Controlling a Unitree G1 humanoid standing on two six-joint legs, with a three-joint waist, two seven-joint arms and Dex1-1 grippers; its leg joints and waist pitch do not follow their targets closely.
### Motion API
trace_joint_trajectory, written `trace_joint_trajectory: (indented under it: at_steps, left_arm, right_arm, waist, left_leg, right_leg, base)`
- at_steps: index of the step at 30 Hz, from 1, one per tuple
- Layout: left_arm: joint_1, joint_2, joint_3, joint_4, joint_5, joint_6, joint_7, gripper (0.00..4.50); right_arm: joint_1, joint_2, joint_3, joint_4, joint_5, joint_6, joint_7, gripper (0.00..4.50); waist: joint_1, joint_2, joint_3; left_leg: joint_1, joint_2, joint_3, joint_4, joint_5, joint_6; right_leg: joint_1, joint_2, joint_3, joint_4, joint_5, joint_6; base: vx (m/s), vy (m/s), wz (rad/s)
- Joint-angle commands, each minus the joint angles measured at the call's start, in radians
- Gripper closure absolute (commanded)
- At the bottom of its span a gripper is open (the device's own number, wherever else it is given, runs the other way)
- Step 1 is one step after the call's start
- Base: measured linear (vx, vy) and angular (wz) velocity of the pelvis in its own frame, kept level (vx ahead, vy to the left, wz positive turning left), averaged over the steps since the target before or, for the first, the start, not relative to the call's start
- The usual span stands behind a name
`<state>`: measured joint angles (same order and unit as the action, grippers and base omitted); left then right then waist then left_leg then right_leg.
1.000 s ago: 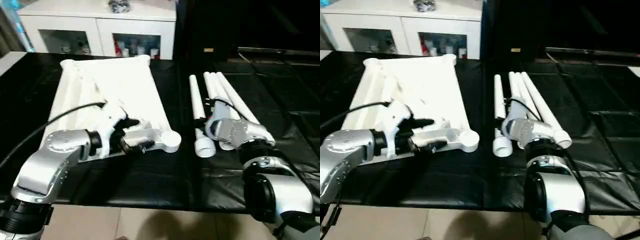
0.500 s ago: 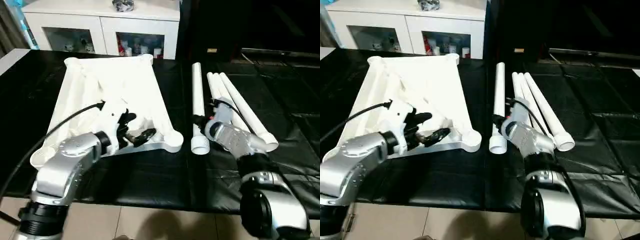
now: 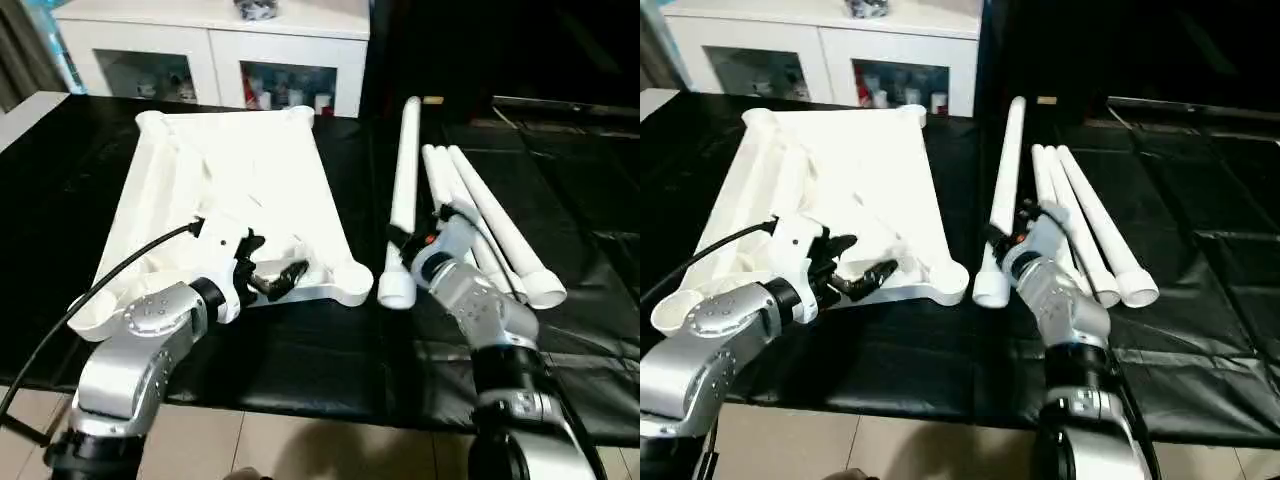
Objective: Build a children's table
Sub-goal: Pick table leg
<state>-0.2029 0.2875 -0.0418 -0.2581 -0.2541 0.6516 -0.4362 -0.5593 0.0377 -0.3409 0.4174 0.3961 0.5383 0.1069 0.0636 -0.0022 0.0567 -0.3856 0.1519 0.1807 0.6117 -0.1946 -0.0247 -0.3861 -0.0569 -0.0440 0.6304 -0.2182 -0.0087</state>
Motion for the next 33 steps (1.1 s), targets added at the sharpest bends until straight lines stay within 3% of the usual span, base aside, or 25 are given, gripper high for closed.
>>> trace_joint_trajectory:
  at_steps: [1, 2, 4, 5, 10, 15, 16, 17, 18, 20, 21, 22, 23, 24, 27, 28, 33]
  left_arm:
    - [0.009, -0.008, 0.0, -0.017, 0.017, -0.012, 0.025, 0.0]
    - [0.011, -0.009, -0.002, -0.017, 0.018, -0.014, 0.027, 0.0]
    - [0.012, -0.01, -0.004, -0.015, 0.022, -0.02, 0.034, 0.0]
    - [0.012, -0.01, -0.004, -0.013, 0.024, -0.022, 0.036, 0.0]
    - [0.004, -0.001, 0.008, -0.006, 0.034, -0.032, 0.048, 0.0]
    - [-0.002, -0.006, 0.041, -0.009, 0.009, -0.013, 0.054, 0.0]
    - [-0.016, -0.006, 0.04, 0.001, 0.009, -0.011, 0.053, 0.0]
    - [-0.026, -0.005, 0.039, 0.008, 0.009, -0.011, 0.052, 0.0]
    - [-0.064, -0.025, 0.054, 0.029, -0.022, -0.009, 0.045, 0.0]
    - [-0.146, -0.071, 0.096, 0.083, -0.093, -0.019, 0.029, 0.0]
    - [-0.151, -0.075, 0.1, 0.087, -0.099, -0.02, 0.028, 0.0]
    - [-0.203, -0.1, 0.131, 0.125, -0.144, -0.004, 0.026, 0.0]
    - [-0.218, -0.108, 0.138, 0.137, -0.156, 0.0, 0.025, 0.0]
    - [-0.247, -0.122, 0.15, 0.161, -0.179, 0.011, 0.021, 0.0]
    - [-0.331, -0.159, 0.183, 0.223, -0.251, 0.058, 0.003, 0.0]
    - [-0.366, -0.173, 0.197, 0.245, -0.278, 0.076, -0.001, 0.0]
    - [-0.454, -0.252, 0.251, 0.288, -0.416, 0.117, -0.011, 0.0]
  right_arm:
    - [0.028, -0.003, 0.012, -0.069, 0.008, -0.009, -0.005, 2.68]
    - [0.034, -0.003, 0.013, -0.079, 0.009, -0.011, -0.004, 2.68]
    - [0.049, -0.005, 0.015, -0.109, 0.01, -0.022, 0.006, 2.68]
    - [0.053, -0.005, 0.014, -0.117, 0.011, -0.023, 0.007, 2.68]
    - [0.068, -0.009, 0.023, -0.146, 0.008, -0.019, -0.001, 2.68]
    - [0.072, -0.011, 0.024, -0.183, 0.029, -0.032, 0.031, 2.68]
    - [0.066, -0.012, 0.028, -0.19, 0.034, -0.038, 0.046, 2.68]
    - [0.063, -0.012, 0.032, -0.194, 0.036, -0.04, 0.056, 2.68]
    - [0.052, -0.009, 0.037, -0.206, 0.058, -0.035, 0.088, 2.68]
    - [0.031, -0.01, 0.061, -0.224, 0.094, -0.027, 0.169, 2.68]
    - [0.031, -0.01, 0.063, -0.226, 0.095, -0.027, 0.173, 2.68]
    - [0.017, -0.01, 0.067, -0.233, 0.123, -0.017, 0.209, 2.68]
    - [0.016, -0.009, 0.068, -0.239, 0.135, -0.013, 0.224, 2.68]
    - [0.017, -0.009, 0.069, -0.25, 0.158, -0.007, 0.254, 2.68]
    - [0.028, -0.014, 0.075, -0.293, 0.207, 0.016, 0.311, 2.68]
    - [0.032, -0.015, 0.072, -0.316, 0.232, 0.029, 0.329, 2.68]
    - [0.069, -0.028, 0.085, -0.415, 0.317, 0.082, 0.398, 2.68]
  waist:
    - [0.003, 0.007, -0.063]
    - [0.002, 0.003, -0.064]
    - [0.003, 0.021, -0.064]
    - [-0.001, 0.014, -0.062]
    - [-0.003, 0.009, -0.061]
    - [0.0, 0.005, -0.061]
    - [0.002, -0.004, -0.061]
    - [0.003, -0.002, -0.06]
    - [0.002, -0.006, -0.06]
    - [0.004, -0.003, -0.061]
    - [0.005, -0.005, -0.061]
    - [0.008, 0.012, -0.062]
    - [0.001, -0.005, -0.062]
    - [0.006, -0.007, -0.064]
    - [0.01, -0.005, -0.067]
    - [0.011, 0.004, -0.069]
    - [0.027, -0.007, -0.07]
  left_leg:
    - [0.022, 0.074, -0.028, -0.084, -0.117, -0.024]
    - [0.021, 0.072, -0.028, -0.084, -0.112, -0.022]
    - [0.021, 0.072, -0.031, -0.084, -0.123, -0.029]
    - [0.02, 0.073, -0.03, -0.086, -0.14, -0.033]
    - [0.022, 0.073, -0.031, -0.086, -0.145, -0.036]
    - [0.021, 0.072, -0.029, -0.084, -0.124, -0.02]
    - [0.02, 0.072, -0.028, -0.084, -0.125, -0.014]
    - [0.022, 0.074, -0.028, -0.084, -0.125, -0.013]
    - [0.022, 0.074, -0.028, -0.084, -0.123, -0.011]
    - [0.027, 0.071, -0.024, -0.081, -0.12, -0.013]
    - [0.025, 0.072, -0.026, -0.082, -0.116, -0.014]
    - [0.024, 0.075, -0.031, -0.082, -0.108, -0.019]
    - [0.024, 0.074, -0.026, -0.081, -0.108, -0.015]
    - [0.02, 0.07, -0.025, -0.077, -0.082, 0.001]
    - [0.02, 0.071, -0.026, -0.074, -0.044, 0.023]
    - [0.021, 0.07, -0.026, -0.071, -0.036, 0.026]
    - [0.02, 0.075, -0.026, -0.069, -0.035, 0.047]
  right_leg:
    - [0.034, -0.087, 0.053, -0.071, -0.049, -0.175]
    - [0.037, -0.087, 0.052, -0.069, -0.043, -0.176]
    - [0.035, -0.087, 0.052, -0.07, -0.051, -0.176]
    - [0.036, -0.085, 0.052, -0.073, -0.062, -0.174]
    - [0.036, -0.085, 0.052, -0.073, -0.075, -0.177]
    - [0.036, -0.087, 0.052, -0.071, -0.059, -0.183]
    - [0.038, -0.09, 0.053, -0.071, -0.077, -0.182]
    - [0.034, -0.09, 0.053, -0.073, -0.089, -0.18]
    - [0.034, -0.088, 0.053, -0.074, -0.09, -0.177]
    - [0.031, -0.086, 0.053, -0.072, -0.073, -0.186]
    - [0.035, -0.088, 0.052, -0.07, -0.065, -0.191]
    - [0.035, -0.091, 0.051, -0.066, -0.049, -0.193]
    - [0.035, -0.087, 0.052, -0.069, -0.037, -0.195]
    - [0.041, -0.092, 0.053, -0.064, 0.001, -0.207]
    - [0.044, -0.092, 0.052, -0.061, 0.04, -0.216]
    - [0.042, -0.09, 0.051, -0.06, 0.056, -0.224]
    - [0.047, -0.096, 0.05, -0.059, 0.063, -0.25]
  base:
    - [0.0, 0.0, 0.0]
    - [0.0, 0.0, 0.0]
    - [0.0, 0.0, 0.0]
    - [0.0, 0.0, 0.0]
    - [0.0, 0.0, 0.0]
    - [0.0, 0.0, 0.0]
    - [0.0, 0.0, 0.0]
    - [0.0, 0.0, 0.0]
    - [0.0, 0.0, 0.0]
    - [0.0, 0.0, 0.0]
    - [0.0, 0.0, 0.0]
    - [0.0, 0.0, 0.0]
    - [0.0, 0.0, 0.0]
    - [0.0, 0.0, 0.0]
    - [0.0, 0.0, 0.0]
    - [0.0, 0.0, 0.0]
    - [0.0, 0.0, 0.0]
